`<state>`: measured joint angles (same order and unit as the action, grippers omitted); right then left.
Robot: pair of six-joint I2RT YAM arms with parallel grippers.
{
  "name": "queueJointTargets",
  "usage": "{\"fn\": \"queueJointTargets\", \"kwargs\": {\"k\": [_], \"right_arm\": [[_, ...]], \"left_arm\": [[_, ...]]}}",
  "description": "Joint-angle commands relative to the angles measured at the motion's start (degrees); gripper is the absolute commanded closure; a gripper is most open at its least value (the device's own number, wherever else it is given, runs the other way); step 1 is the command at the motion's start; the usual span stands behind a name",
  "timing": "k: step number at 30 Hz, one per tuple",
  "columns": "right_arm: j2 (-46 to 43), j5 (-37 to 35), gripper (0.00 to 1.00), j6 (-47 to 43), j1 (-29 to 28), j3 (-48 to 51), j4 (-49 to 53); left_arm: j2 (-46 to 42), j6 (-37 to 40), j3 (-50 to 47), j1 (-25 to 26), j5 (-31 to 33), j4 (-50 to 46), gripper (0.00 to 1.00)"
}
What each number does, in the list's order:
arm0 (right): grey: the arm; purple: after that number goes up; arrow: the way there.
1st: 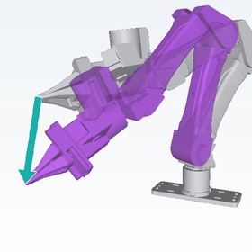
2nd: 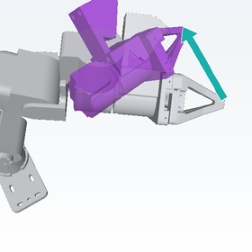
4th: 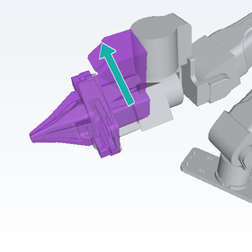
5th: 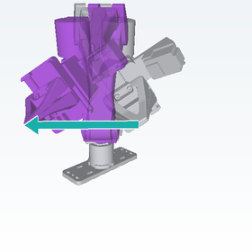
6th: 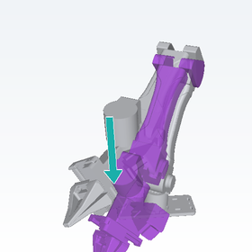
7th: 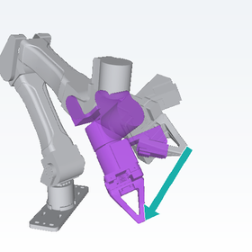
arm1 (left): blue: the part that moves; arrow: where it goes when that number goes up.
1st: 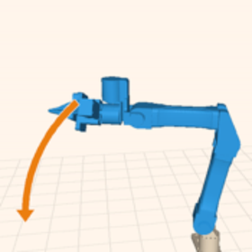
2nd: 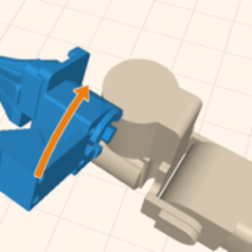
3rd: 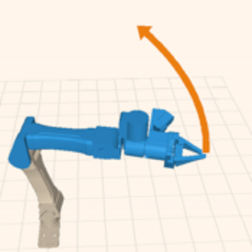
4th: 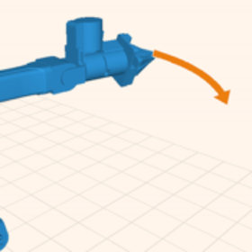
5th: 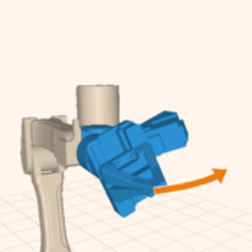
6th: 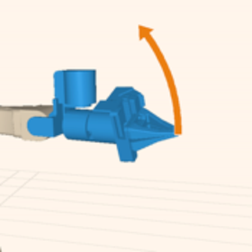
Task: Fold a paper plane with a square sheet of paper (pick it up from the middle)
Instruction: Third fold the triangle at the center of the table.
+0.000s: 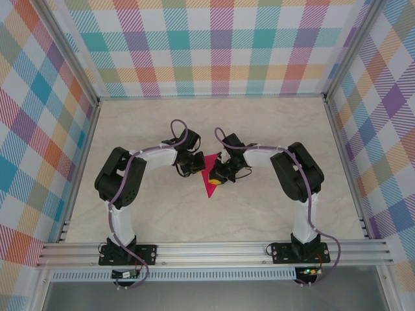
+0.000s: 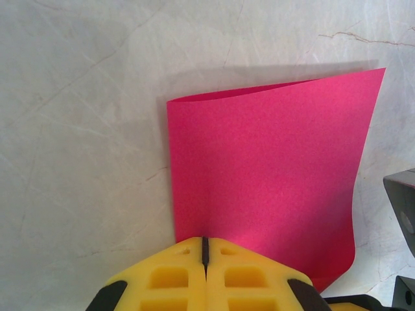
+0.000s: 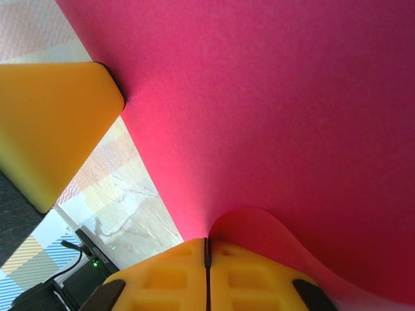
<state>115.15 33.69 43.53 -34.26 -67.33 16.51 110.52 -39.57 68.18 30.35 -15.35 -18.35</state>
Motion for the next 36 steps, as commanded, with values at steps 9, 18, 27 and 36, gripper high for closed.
{"fn": "queueJointTargets", "kwargs": {"k": [9, 18, 27, 36], "right_arm": [[0.3, -0.1, 0.91, -3.3, -0.5, 0.1, -4.1], [0.7, -0.3, 0.91, -4.3, -0.4, 0.6, -1.9], [-1.0, -1.7, 0.91, -6.3, -0.5, 1.3, 1.6], [-2.0, -1.8, 0.91, -6.6, -0.5, 1.8, 2.2]], "left_arm": [[1.5, 0.5, -0.1, 0.3, 0.6, -2.9, 0.96], [1.5, 0.7, 0.2, 0.2, 0.5, -3.0, 0.96], [1.5, 0.5, -0.2, 0.2, 0.6, -2.8, 0.96], [1.5, 0.5, -0.2, 0.2, 0.5, -2.8, 0.96]]}}
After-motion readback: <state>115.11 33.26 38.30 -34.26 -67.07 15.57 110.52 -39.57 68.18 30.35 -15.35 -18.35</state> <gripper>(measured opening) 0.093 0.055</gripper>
